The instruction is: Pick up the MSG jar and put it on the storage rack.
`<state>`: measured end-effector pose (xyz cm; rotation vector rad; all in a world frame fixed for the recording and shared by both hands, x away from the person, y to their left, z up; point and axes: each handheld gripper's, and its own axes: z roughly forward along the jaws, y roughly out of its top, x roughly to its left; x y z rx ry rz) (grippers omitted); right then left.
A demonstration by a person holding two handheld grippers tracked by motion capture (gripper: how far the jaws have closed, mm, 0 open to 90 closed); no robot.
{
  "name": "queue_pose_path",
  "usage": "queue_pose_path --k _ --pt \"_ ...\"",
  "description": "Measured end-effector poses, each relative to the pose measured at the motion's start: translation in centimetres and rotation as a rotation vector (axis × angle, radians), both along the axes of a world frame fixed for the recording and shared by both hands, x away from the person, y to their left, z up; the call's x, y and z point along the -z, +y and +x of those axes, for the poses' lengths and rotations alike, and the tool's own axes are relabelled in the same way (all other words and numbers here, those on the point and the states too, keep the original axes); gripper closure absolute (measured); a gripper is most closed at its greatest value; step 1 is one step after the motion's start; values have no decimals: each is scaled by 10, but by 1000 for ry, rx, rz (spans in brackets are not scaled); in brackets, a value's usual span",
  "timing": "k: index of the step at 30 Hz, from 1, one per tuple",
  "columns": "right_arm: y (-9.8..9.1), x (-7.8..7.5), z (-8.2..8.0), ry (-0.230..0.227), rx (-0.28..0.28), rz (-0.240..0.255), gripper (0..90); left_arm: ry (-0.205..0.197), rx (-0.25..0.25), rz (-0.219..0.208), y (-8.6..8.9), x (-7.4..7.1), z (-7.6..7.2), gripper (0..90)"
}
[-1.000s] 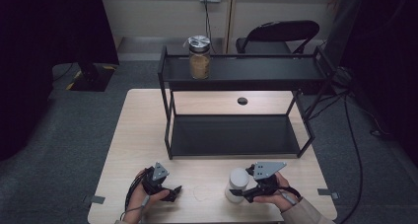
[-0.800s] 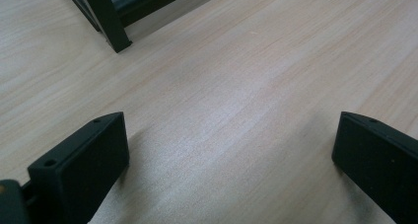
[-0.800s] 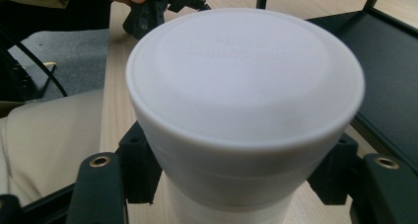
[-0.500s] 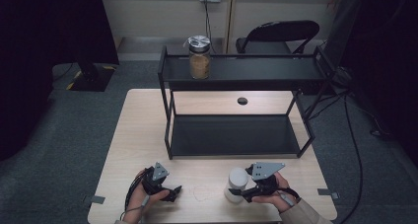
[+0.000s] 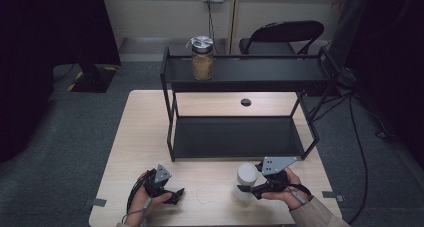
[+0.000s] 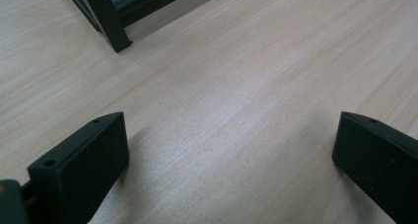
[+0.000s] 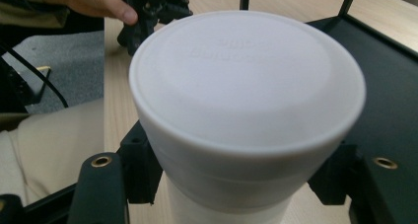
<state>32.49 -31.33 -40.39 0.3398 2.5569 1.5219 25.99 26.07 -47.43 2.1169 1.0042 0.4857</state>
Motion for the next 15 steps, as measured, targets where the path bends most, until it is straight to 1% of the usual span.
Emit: queue_pose_path --k 2,5,9,10,15 --pt "-3 -5 1 11 1 10 353 0 0 0 0 0 0 0" --pt "-7 -16 4 25 1 22 353 0 0 0 0 0 0 0" --pt "-11 -33 6 3 9 15 353 0 1 1 0 0 0 0" --pt "-12 -39 6 -2 12 9 353 0 1 1 0 0 0 0" --pt "-17 -57 9 -6 34 11 353 0 1 1 0 0 0 0"
